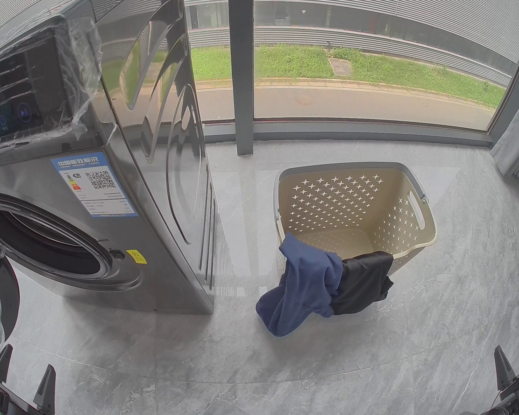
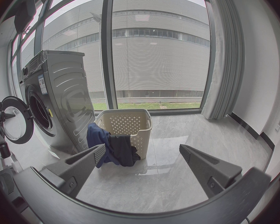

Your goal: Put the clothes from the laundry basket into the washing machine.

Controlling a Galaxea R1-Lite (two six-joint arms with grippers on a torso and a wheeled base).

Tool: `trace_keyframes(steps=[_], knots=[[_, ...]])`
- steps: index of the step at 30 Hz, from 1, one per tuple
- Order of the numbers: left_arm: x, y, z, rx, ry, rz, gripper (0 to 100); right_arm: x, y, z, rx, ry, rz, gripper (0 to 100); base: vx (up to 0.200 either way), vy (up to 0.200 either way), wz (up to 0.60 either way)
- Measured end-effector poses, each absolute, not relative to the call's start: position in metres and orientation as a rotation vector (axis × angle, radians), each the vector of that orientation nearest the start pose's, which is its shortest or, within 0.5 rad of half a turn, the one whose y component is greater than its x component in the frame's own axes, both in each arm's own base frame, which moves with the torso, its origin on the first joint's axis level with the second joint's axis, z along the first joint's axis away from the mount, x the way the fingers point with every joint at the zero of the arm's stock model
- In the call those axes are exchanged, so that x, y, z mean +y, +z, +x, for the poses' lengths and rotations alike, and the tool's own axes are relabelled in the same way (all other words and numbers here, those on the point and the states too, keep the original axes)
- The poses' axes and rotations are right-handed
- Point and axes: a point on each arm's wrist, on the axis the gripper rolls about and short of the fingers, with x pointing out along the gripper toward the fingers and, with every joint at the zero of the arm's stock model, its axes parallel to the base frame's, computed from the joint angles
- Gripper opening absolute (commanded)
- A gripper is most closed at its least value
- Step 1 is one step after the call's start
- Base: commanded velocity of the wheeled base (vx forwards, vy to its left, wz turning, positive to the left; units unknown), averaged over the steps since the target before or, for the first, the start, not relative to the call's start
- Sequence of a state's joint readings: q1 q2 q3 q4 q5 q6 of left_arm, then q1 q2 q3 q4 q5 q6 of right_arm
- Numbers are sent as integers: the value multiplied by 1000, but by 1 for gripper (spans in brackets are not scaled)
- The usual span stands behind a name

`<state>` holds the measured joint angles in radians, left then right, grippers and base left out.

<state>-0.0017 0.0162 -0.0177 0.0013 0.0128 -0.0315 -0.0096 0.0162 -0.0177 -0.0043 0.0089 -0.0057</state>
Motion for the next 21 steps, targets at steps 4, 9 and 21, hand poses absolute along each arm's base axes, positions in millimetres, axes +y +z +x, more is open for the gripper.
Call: trace_keyframes(steps=[4, 9, 21], knots=[[0, 81, -23, 0, 11, -33, 100, 0, 81, -23, -6, -1, -6, 100, 0, -200, 0], [0, 81, -23, 0, 11, -33, 100, 0, 81, -23, -5, -1, -6, 100, 0, -200, 0], [0, 81, -23, 0, 11, -33, 100, 0, 81, -23, -5, -1, -6, 100, 0, -200, 0]])
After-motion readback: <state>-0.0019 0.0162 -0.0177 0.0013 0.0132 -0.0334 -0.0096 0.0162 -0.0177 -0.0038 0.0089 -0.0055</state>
